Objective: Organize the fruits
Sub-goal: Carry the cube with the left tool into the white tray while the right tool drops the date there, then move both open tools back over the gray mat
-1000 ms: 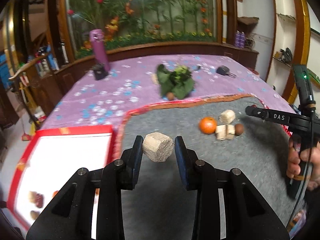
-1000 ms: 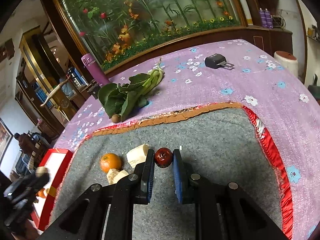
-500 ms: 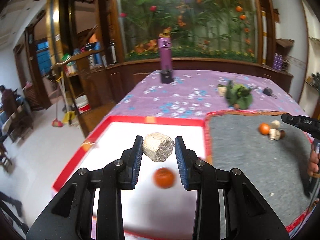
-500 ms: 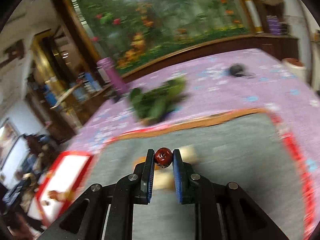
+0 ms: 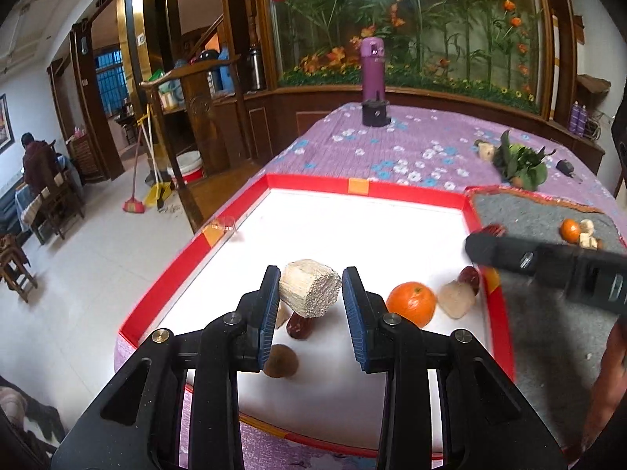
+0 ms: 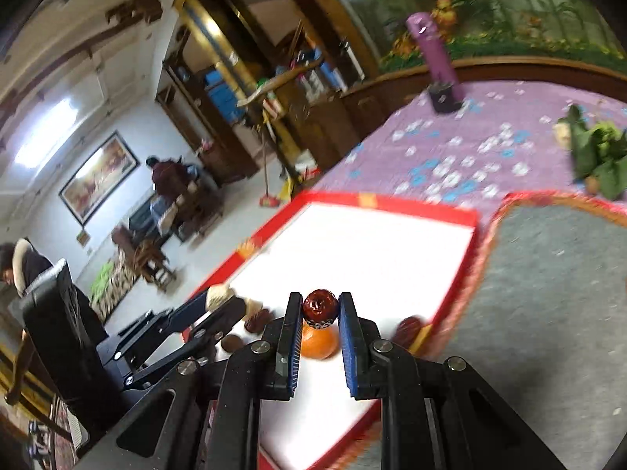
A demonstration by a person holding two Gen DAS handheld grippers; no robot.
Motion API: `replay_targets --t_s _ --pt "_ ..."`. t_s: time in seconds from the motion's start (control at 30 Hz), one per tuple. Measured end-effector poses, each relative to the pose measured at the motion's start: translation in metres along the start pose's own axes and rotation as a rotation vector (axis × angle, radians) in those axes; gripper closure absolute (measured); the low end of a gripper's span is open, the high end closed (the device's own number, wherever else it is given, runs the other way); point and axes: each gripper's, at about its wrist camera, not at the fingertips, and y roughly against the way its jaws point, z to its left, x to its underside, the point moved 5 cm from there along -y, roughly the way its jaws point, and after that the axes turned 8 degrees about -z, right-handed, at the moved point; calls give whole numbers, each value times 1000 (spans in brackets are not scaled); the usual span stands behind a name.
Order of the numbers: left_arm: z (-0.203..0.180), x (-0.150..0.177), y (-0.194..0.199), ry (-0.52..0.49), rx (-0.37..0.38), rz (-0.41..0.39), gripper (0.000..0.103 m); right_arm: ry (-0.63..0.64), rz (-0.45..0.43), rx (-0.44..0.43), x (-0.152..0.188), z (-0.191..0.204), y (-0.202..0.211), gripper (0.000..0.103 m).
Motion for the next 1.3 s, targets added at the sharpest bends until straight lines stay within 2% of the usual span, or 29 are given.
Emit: replay_targets --t_s 0.2,0.27,0.3,0.33,0.4,0.43,0.5,0.57,0.67,0.77,0.93,1.03,1.13,1.3 --pt "4 3 -7 -21 -68 15 70 50 89 88 20 5 -26 85" --pt "4 2 -6 -30 -84 11 65 63 93 92 20 7 -27 81" --pt "5 1 -5 -33 -93 8 56 67 87 82 19 8 -25 79" --pt "6 0 -4 -35 -105 1 46 67 73 67 17 10 -22 76" --pt "8 -4 2 -35 -126 -28 37 57 27 39 8 12 -11 68" --pt "8 -6 5 -36 -133 -39 34 50 -1 26 3 11 -5 62" --pt "9 -10 8 -40 -140 -51 33 40 -64 21 -7 8 10 59" --pt "8 -14 13 -43 -140 -64 33 33 -112 50 -17 -4 23 59" --pt "-3 -18 20 -45 -100 -73 31 -15 -176 108 -29 -38 52 59" --pt "-26 -19 26 -82 -37 -77 31 -90 -233 183 -35 -89 92 59" --pt "-77 -19 31 -157 78 -80 31 -266 -329 316 -29 -178 173 58" --pt "-109 -18 30 -214 114 -68 31 -325 -374 387 -20 -210 209 58" --pt "-134 -19 31 -257 129 -57 31 -356 -396 412 -12 -231 224 58" --pt "-157 -23 30 -296 133 -48 31 -375 -388 426 -3 -247 224 58"
